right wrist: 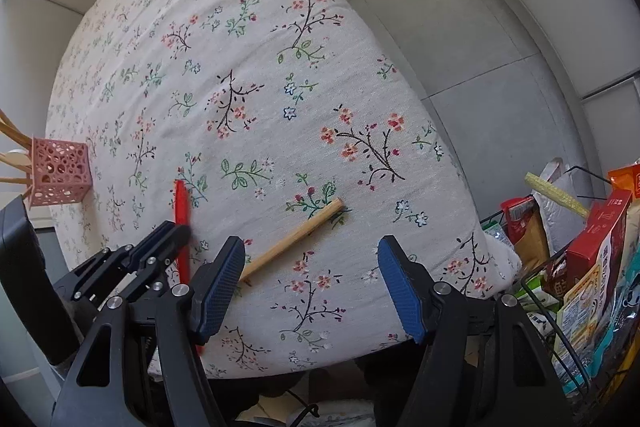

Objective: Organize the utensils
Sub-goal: 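Grasp the red spoon with the left gripper while the right gripper grasps the last chopstick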

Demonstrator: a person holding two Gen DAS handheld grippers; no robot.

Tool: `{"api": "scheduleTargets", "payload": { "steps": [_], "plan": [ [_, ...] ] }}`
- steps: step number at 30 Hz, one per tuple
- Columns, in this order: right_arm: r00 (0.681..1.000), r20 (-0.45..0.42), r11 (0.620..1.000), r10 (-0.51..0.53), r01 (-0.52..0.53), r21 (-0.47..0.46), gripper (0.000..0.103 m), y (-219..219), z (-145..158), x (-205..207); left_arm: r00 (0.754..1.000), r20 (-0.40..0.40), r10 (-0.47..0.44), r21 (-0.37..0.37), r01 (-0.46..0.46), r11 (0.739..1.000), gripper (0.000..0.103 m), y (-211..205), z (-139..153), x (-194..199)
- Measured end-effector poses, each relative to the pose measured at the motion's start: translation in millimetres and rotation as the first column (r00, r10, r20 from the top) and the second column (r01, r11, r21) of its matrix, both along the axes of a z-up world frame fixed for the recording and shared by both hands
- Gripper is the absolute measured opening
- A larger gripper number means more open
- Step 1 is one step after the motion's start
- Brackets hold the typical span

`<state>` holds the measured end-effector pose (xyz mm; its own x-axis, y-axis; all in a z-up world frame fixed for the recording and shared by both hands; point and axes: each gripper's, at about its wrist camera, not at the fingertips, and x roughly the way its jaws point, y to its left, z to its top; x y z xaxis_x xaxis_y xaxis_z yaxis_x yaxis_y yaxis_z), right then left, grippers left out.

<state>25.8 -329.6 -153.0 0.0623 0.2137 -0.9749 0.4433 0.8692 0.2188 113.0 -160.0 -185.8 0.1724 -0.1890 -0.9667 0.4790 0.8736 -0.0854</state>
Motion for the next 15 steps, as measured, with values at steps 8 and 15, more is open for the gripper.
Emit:
{"api": "scheduleTargets", "payload": {
  "steps": [8, 15],
  "plan": [
    [0.999, -0.042, 1.000, 0.028, -0.029, -0.006, 0.072, 17, -15, 7, 0.992, 0.080, 0.100, -0.070, -0.094, 0.993, 0.011, 44, 35, 13],
    [0.994, -0.104, 0.999, 0.015, -0.011, 0.038, 0.073, 30, -39, 14, 0.964, 0.200, 0.177, -0.073, -0.165, 0.984, 0.011, 58, 50, 8]
  ]
}}
